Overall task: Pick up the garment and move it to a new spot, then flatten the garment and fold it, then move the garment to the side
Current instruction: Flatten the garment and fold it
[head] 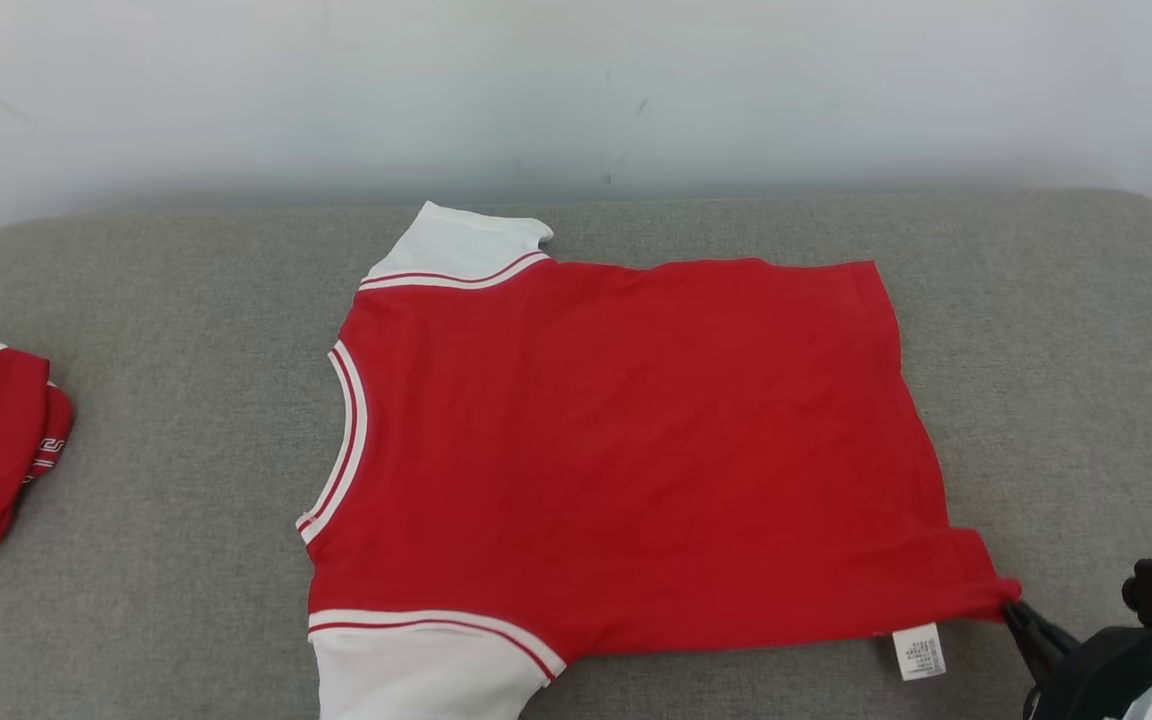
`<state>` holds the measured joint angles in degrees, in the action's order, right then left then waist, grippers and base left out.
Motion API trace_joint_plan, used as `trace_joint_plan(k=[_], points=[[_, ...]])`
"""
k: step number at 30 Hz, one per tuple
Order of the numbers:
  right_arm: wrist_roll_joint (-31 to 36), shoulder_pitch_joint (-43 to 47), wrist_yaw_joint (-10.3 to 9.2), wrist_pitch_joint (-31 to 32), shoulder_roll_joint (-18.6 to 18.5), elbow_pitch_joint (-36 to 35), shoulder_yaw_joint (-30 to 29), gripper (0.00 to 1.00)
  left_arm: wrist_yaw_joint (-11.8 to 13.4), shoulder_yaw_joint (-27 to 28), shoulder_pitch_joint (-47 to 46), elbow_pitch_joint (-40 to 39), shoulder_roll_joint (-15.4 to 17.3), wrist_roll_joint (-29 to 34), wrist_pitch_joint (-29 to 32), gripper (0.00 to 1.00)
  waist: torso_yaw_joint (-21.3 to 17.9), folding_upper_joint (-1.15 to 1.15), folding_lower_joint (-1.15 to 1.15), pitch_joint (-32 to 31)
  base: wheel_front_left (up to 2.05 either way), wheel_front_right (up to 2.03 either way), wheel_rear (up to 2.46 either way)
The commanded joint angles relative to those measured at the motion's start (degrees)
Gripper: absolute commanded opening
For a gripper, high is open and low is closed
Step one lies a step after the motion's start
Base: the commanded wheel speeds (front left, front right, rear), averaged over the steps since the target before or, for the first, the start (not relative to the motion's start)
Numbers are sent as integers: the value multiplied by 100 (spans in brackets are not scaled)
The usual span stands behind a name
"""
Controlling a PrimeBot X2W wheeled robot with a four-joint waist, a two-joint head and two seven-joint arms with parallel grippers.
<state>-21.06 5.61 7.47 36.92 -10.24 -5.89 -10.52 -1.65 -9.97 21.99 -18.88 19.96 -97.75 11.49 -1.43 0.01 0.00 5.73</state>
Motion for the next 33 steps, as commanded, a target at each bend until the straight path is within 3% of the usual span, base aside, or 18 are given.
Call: trace_joint_plan(k=[1,9,21,33], points=[[28,-93,6,-119,-12,11,6,0,-41,59,-184,-7,-23,-20,-51,0,21,-1,0,32,0,0,0],[-19,-584,6,-636,-148,145,150,0,-69,-84,-1354,328,-390,374,-283,0,79,-1,0,176,0,0,0],[-11,-1697,6,-1195,-338,979,694,0,463,-560,-3592,2109,-882,1976,-1117,0,52,-1,0,446,0,0,0],[348,-2415,6,-1628,-269,1813,841,0,288,-846,-4904,3320,-1064,2857,-1665,0,81,-1,0,783,0,0,0]])
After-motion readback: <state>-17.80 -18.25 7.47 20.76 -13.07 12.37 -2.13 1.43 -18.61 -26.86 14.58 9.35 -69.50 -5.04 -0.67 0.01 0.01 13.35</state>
